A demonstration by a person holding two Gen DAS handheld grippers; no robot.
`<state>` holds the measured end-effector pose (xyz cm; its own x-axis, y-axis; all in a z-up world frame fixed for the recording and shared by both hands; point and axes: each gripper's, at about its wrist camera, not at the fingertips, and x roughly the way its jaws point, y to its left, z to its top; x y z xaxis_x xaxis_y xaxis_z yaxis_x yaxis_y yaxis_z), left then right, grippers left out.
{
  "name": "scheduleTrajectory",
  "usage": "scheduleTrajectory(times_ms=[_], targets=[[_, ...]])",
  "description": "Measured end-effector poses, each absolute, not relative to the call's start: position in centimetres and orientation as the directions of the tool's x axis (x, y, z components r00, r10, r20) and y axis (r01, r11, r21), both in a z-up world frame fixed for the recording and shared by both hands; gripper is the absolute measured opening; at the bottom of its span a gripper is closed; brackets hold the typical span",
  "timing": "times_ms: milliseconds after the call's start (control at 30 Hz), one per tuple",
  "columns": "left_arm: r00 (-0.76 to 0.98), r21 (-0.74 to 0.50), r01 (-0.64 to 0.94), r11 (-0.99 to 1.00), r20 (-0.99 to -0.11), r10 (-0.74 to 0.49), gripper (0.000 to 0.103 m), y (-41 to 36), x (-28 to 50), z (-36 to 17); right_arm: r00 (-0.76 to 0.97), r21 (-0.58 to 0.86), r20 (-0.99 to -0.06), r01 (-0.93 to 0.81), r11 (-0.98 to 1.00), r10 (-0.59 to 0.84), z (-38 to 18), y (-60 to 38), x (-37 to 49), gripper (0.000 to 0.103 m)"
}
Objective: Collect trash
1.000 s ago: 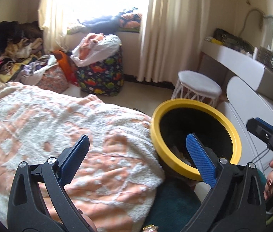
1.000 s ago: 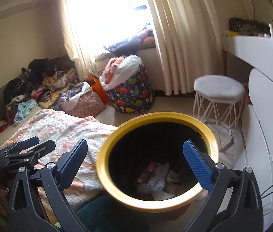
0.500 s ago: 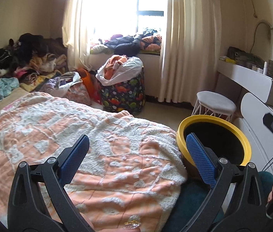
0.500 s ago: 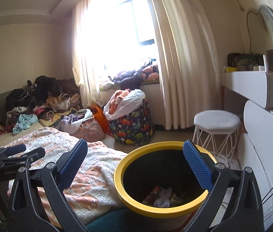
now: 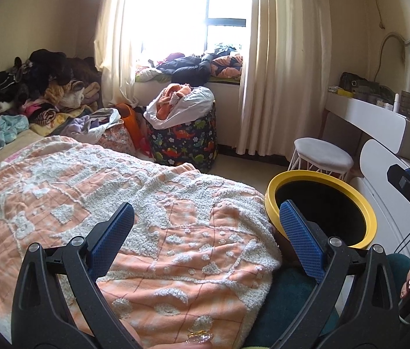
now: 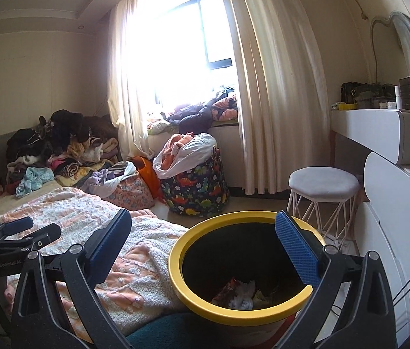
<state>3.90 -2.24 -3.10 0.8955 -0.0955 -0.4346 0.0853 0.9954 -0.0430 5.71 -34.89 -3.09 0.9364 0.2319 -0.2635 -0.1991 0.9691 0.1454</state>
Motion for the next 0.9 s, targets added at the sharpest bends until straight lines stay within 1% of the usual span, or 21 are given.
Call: scheduleTrajectory(times_ms=[900], targets=[[0.895,-0.042,0.084,0.996,-0.435,-0.094,0.092,-2.26,3.91,-3.11,0.936,0.147,-0.269,-0.195,0.97,0.229,-3.45,-35.1,5.82,0.096]])
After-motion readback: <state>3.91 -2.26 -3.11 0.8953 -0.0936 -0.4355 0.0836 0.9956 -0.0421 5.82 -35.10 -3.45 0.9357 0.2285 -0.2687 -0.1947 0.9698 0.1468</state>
